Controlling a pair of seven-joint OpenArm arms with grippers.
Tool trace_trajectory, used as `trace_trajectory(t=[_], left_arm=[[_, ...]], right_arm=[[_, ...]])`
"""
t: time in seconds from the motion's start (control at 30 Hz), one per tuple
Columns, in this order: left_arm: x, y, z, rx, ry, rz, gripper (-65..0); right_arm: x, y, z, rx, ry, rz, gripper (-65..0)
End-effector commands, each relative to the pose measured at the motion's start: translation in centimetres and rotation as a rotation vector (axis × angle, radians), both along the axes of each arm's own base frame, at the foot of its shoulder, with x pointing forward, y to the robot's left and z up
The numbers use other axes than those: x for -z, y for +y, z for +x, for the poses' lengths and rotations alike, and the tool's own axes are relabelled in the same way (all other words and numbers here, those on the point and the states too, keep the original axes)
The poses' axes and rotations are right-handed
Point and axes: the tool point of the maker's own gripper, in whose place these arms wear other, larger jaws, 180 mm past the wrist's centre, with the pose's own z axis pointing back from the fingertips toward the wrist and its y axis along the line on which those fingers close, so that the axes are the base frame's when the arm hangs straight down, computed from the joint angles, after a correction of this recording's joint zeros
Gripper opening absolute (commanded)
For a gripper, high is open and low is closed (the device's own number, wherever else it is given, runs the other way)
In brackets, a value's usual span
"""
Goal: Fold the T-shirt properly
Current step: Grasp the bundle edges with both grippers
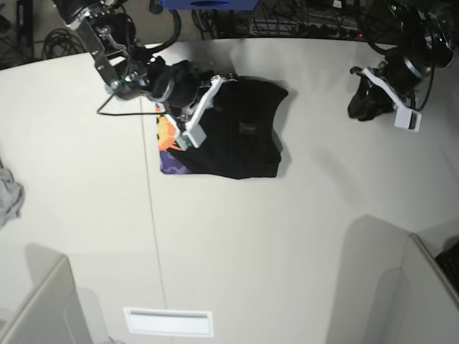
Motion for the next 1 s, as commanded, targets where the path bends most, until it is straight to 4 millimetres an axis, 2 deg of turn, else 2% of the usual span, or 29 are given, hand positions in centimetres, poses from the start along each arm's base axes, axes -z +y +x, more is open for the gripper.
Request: trace_trajectory(t=[0.0, 0.07, 0.1, 0.17, 0.2, 0.27, 0.33, 0.47, 0.7, 0.83, 0.93, 0.97], left_arm=[[-1.2, -1.3, 1.1, 0.028, -0.056, -0.034, -39.0], [-2.0, -3.4, 2.8, 0.054, -0.093, -0.096, -21.9], [-2.4, -4.6, 3.5, 0.073, -0.108, -0.127, -15.5], [-2.9, -7.2, 4.7, 0.118, -0.127, -0.179, -6.9], [-2.9, -8.5, 5.3, 0.132, -0.121, -0.215, -4.6], [-2.3, -10.4, 6.1, 0.137, -0.088, -0.281, -4.1], [-0.9, -11.9, 6.7, 0.137, -0.027, -0.342, -4.1], [1.8, -13.2, 6.8, 0.111, 0.09, -0.41, -4.1], [4.3, -15.8, 6.9, 0.103, 0.199, -0.473, -4.1], [6.6, -18.3, 5.9, 0.154, 0.263, -0.438, -4.3], [7.5, -19.2, 5.1, 0.189, 0.285, -0.388, -4.6], [7.6, -19.2, 5.1, 0.189, 0.289, -0.379, -6.9]], right_arm=[[-0.8, -1.0, 1.0, 0.034, -0.039, 0.004, -65.0], [-0.4, -2.9, 1.6, 0.092, -0.035, -0.018, -65.0], [-0.2, -3.6, 1.6, 0.114, -0.029, -0.026, -65.0], [0.2, -4.9, 1.7, 0.144, -0.024, -0.046, -65.0], [0.2, -5.3, 1.8, 0.156, -0.024, -0.049, -65.0], [0.3, -6.0, 1.9, 0.175, -0.022, -0.056, -65.0], [0.4, -6.6, 1.9, 0.194, -0.019, -0.061, -65.0], [0.3, -7.8, 2.5, 0.234, -0.027, -0.07, -65.0], [-0.7, -11.4, 4.5, 0.364, -0.134, -0.072, -65.0], [-1.2, -13.8, 5.2, 0.477, -0.218, -0.074, -65.0], [-1.3, -14.9, 5.3, 0.508, -0.232, -0.086, -65.0], [-1.3, -15.3, 5.3, 0.517, -0.234, -0.092, -65.0]])
